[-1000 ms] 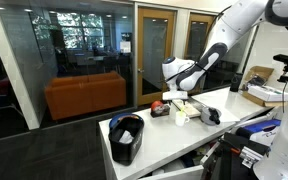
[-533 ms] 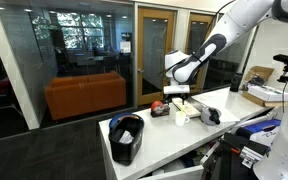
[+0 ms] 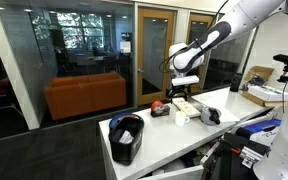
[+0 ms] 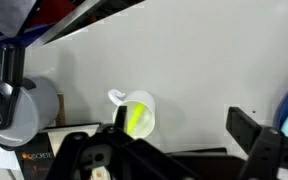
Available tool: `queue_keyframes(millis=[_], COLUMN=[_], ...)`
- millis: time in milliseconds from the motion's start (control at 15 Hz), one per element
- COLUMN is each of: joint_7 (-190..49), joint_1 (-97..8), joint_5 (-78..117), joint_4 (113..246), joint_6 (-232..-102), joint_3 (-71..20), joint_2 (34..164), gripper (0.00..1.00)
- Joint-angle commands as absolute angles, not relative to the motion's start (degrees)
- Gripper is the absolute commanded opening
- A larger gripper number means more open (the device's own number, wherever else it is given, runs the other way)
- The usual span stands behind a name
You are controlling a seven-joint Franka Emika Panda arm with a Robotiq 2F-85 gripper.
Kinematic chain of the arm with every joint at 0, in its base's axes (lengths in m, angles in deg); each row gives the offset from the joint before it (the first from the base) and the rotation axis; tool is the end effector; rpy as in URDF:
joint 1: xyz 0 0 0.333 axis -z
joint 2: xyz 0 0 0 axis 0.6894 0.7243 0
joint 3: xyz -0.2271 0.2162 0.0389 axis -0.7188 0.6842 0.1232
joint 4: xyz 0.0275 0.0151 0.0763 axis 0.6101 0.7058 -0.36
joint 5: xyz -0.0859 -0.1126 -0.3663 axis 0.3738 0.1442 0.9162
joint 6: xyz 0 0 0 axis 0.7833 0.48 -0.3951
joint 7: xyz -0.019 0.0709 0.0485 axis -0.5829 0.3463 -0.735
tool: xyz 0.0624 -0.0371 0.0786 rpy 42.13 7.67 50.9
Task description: Put the yellow object inside the white mug
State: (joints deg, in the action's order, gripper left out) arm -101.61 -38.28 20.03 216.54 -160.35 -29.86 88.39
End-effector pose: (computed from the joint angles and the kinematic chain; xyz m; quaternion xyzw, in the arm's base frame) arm 0.4985 -0.1253 0.3077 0.9130 -0.4014 -0.0592 0.0424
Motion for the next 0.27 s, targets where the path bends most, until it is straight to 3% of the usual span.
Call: queue_keyframes(millis=[0,200], joint_7=[-99.96,-98.17], joint_1=[-38.01,-37.83], joint_5=[20.03,20.04], joint_4=[216.36,216.29], joint_6=[-158.9,-157.51], joint_3=[-29.9,-30.05], joint_2=[88.0,87.55], gripper=[1.0,1.0])
